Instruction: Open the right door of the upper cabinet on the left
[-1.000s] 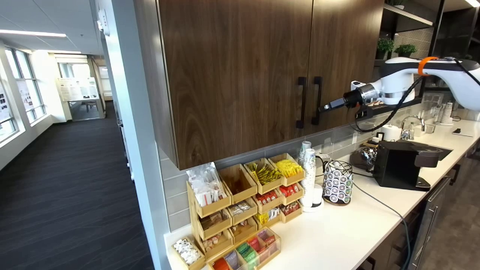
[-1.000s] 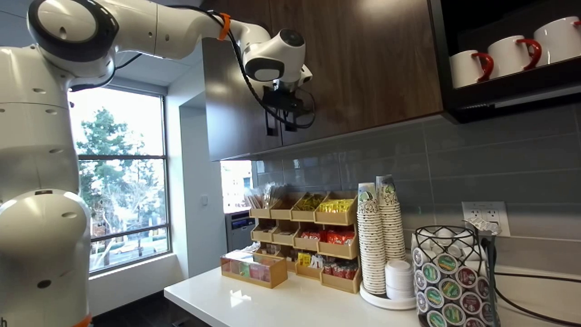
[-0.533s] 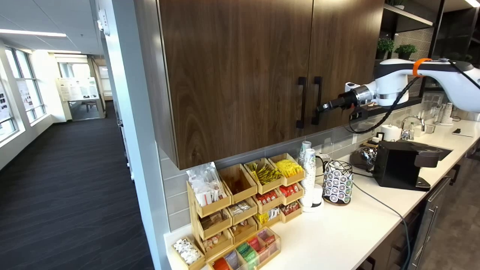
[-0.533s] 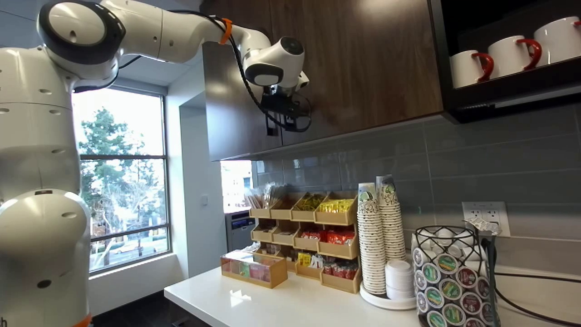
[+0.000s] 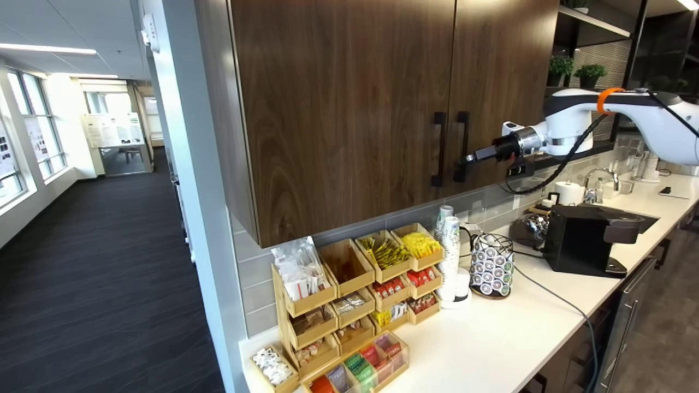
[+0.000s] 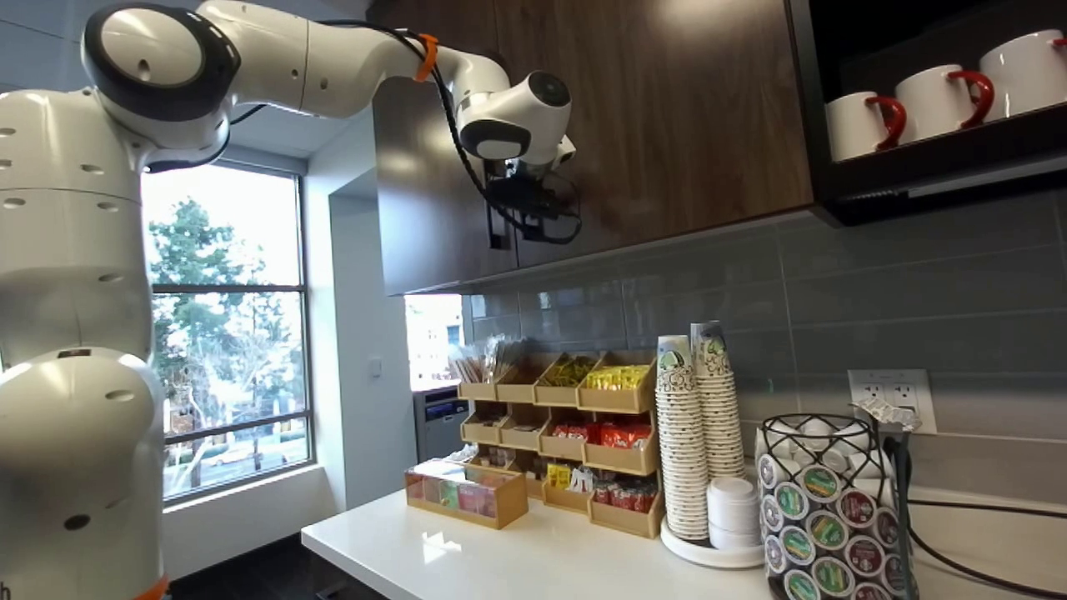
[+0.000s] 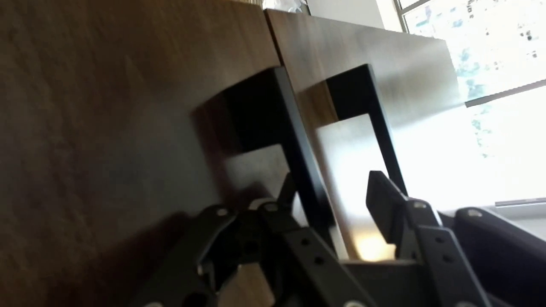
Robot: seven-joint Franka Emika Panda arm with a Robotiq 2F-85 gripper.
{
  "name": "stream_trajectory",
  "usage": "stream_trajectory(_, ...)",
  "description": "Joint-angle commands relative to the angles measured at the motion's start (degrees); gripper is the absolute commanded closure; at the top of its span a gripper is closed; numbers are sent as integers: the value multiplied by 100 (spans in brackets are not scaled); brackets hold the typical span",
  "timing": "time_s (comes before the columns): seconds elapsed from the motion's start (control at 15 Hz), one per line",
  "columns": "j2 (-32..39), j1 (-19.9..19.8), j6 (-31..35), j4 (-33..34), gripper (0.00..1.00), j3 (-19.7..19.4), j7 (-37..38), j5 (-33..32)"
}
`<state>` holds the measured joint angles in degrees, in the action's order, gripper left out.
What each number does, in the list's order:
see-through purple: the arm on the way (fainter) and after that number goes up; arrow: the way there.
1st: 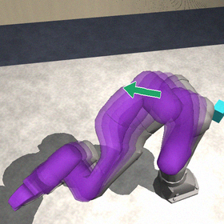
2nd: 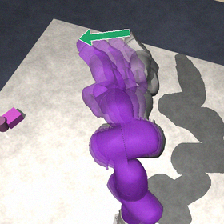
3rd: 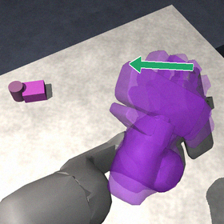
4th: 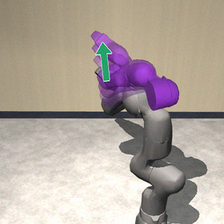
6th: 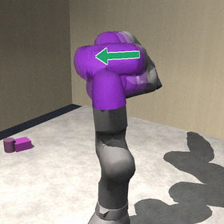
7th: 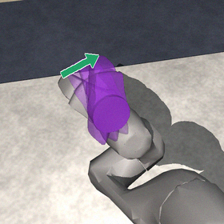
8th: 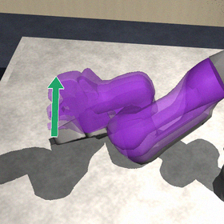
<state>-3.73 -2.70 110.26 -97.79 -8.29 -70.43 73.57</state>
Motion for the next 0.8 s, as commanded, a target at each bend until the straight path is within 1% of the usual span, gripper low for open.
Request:
stream_trajectory(0.0,74,-144,-582,77,85,11,-184,320)
stream_trajectory(0.13,53,-229,-790,46,99,-10,-203,347)
stream_trajectory(0.27,-63,-295,-997,-27,95,-31,-297,282)
stream_trajectory(0.47,-304,-404,-1251,-202,95,-83,-401,127)
stream_trajectory(0.73,-725,-550,-1673,-592,95,-217,-536,-125)
